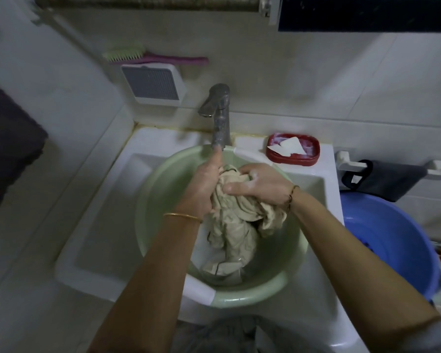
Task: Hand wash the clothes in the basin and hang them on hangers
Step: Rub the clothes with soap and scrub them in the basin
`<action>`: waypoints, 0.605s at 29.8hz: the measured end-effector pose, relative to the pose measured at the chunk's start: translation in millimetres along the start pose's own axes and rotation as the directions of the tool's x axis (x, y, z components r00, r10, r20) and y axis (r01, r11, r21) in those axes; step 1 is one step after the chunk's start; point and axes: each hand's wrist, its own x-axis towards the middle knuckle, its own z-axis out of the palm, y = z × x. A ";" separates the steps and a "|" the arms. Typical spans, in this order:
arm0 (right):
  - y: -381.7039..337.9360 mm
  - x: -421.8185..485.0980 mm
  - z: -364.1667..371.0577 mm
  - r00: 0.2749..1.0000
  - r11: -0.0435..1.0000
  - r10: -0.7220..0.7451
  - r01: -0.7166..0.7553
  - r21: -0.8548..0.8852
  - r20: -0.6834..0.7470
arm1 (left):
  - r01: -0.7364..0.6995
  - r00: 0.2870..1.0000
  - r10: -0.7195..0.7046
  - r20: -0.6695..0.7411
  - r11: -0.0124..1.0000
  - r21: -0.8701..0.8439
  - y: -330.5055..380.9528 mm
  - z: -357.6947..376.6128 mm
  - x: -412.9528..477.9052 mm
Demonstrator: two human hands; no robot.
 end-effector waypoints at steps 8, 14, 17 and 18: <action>21.0 8.3 -13.0 0.979 0.554 0.120 0.072 0.829 -0.165 | 0.052 0.962 -0.076 0.260 0.994 0.099 -34.4 -23.8 15.4; 22.3 8.1 -17.8 0.913 0.572 0.157 0.227 0.788 -0.377 | -0.148 0.951 -0.085 0.298 0.720 0.678 -57.3 -34.7 24.2; 20.7 4.3 -21.6 0.845 0.836 0.081 0.232 0.497 -0.529 | -0.214 0.969 0.025 0.246 0.583 0.783 -55.3 -49.1 29.1; 20.0 1.7 -22.8 0.855 0.921 0.000 0.202 0.334 -0.518 | -0.256 0.960 0.071 0.269 0.606 0.754 -46.8 -50.7 28.1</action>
